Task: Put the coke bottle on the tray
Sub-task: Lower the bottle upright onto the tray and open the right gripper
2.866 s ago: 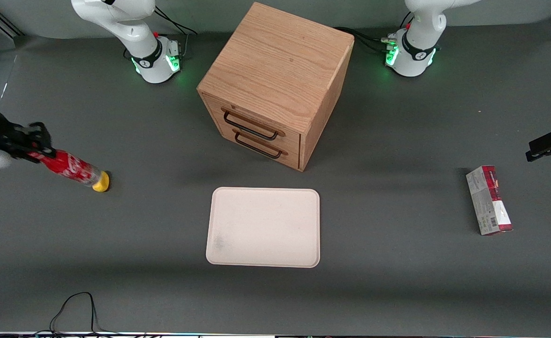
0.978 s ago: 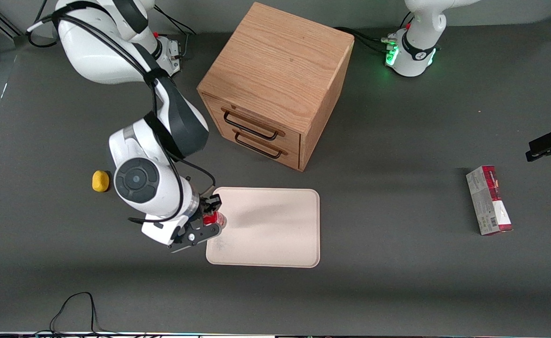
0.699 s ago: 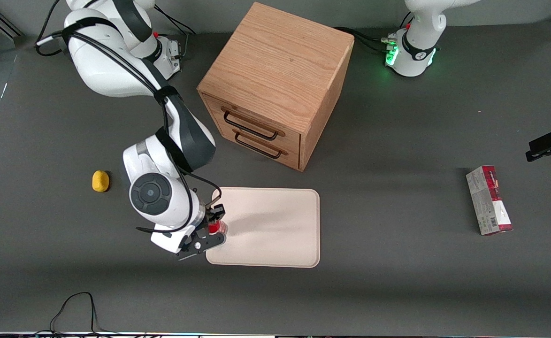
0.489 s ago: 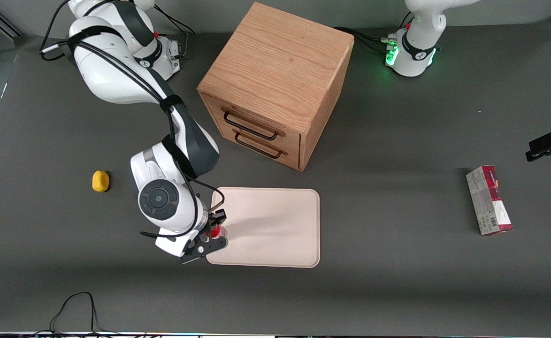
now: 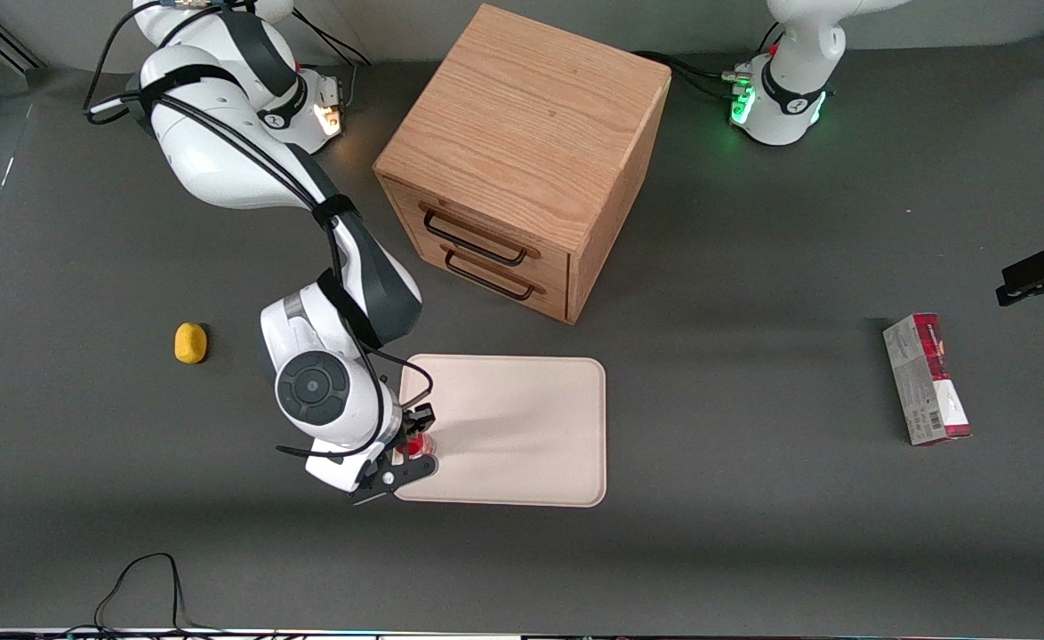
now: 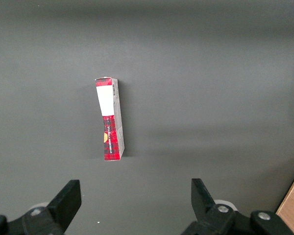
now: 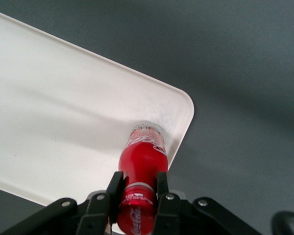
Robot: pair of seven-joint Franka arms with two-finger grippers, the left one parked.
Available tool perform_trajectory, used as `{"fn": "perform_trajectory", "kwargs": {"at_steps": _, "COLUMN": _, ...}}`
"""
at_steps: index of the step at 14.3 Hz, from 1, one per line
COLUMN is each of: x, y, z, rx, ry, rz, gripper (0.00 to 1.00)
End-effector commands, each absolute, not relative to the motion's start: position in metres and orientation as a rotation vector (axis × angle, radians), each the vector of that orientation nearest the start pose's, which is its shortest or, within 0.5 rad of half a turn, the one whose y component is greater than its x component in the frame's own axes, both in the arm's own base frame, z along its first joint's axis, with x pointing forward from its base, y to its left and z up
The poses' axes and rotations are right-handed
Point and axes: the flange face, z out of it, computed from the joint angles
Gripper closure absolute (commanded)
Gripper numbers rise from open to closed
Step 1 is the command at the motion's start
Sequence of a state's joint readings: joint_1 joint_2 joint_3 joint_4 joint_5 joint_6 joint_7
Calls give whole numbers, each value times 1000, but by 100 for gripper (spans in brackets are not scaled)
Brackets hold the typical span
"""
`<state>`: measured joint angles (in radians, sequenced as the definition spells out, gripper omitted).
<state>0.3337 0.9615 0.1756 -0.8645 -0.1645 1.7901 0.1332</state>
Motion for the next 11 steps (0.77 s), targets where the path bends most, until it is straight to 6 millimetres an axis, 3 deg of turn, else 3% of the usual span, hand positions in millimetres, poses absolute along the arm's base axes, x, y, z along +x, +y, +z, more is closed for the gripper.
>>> {"fn": "perform_trajectory", "kwargs": {"at_steps": 1, "x": 718, "y": 323, "z": 324, "rx": -3133, "ry": -526, "rz": -4, "gripper": 100}}
{"fn": "perform_trajectory", "kwargs": {"at_steps": 2, "x": 719, "y": 323, "z": 324, "rx": -3133, "ry": -521, "rz": -7, "gripper": 57}}
{"fn": "perform_trajectory", "kwargs": {"at_steps": 4, "x": 719, "y": 322, "z": 324, "rx": -3132, "ry": -517, "rz": -3, "gripper": 0}}
{"fn": "perform_trajectory", "kwargs": {"at_steps": 8, "x": 716, "y": 321, "z": 331, "rx": -3136, "ry": -518, "rz": 2, "gripper": 0}}
{"fn": "perform_trajectory", "kwargs": {"at_steps": 11, "x": 704, "y": 316, "z": 376, "rx": -3149, "ry": -516, "rz": 35, "gripper": 0}}
